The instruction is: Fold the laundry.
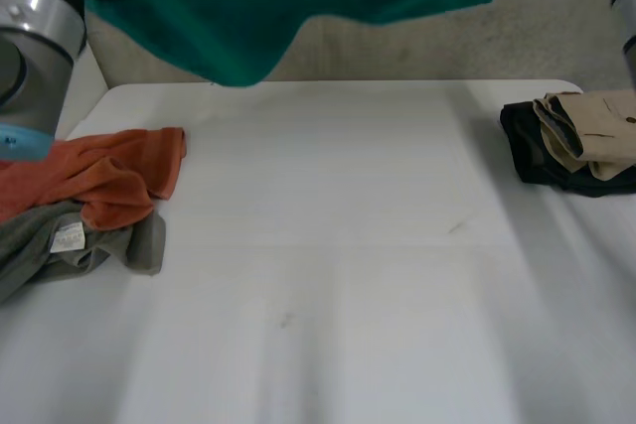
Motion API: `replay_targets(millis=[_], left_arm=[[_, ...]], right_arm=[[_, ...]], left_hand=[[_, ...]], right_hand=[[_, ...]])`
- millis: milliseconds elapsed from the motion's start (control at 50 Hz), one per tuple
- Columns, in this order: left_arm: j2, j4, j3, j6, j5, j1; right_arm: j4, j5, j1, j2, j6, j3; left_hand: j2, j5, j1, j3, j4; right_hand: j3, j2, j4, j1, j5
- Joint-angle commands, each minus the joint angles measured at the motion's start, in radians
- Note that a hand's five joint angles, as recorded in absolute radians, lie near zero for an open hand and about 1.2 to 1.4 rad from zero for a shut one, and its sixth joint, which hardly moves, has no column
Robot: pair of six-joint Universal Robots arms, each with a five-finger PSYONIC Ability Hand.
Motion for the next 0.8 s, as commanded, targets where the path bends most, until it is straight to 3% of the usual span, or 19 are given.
replay_targets(millis=[20, 220, 340, 460, 540, 800], left_arm=[[-0.001, -0.076, -0.197, 0.037, 0.021, 0.004], [-0.106, 0.005, -0.498, 0.206, 0.093, 0.027], [-0.162, 0.061, -0.573, 0.271, 0.090, 0.051], [-0.144, 0.113, -0.616, 0.283, 0.084, 0.071], [-0.131, 0.137, -0.643, 0.288, 0.079, 0.070], [-0.116, 0.225, -0.739, 0.395, 0.042, 0.102]], right_arm=[[0.177, -0.055, 0.006, 0.055, -0.069, 0.093], [0.358, -0.069, 0.015, 0.164, -0.256, 0.266], [0.428, -0.073, -0.013, 0.193, -0.325, 0.337], [0.436, -0.089, -0.042, 0.164, -0.324, 0.380], [0.447, -0.093, -0.059, 0.143, -0.318, 0.402], [0.459, -0.103, -0.091, 0.130, -0.341, 0.420]], left_hand=[[0.196, 0.222, 0.245, 0.201, 0.193], [0.196, 0.222, 0.245, 0.201, 0.193], [0.196, 0.222, 0.245, 0.201, 0.193], [-0.258, -0.232, -0.209, -0.253, -0.261], [-0.440, -0.414, -0.391, -0.435, -0.443], [-0.441, -0.415, -0.391, -0.435, -0.444]], right_hand=[[0.207, 0.232, 0.197, 0.286, 0.206], [0.207, 0.232, 0.197, 0.286, 0.206], [0.207, 0.232, 0.197, 0.286, 0.206], [0.207, 0.232, 0.197, 0.286, 0.206], [0.207, 0.232, 0.197, 0.286, 0.206], [0.207, 0.232, 0.197, 0.286, 0.206]])
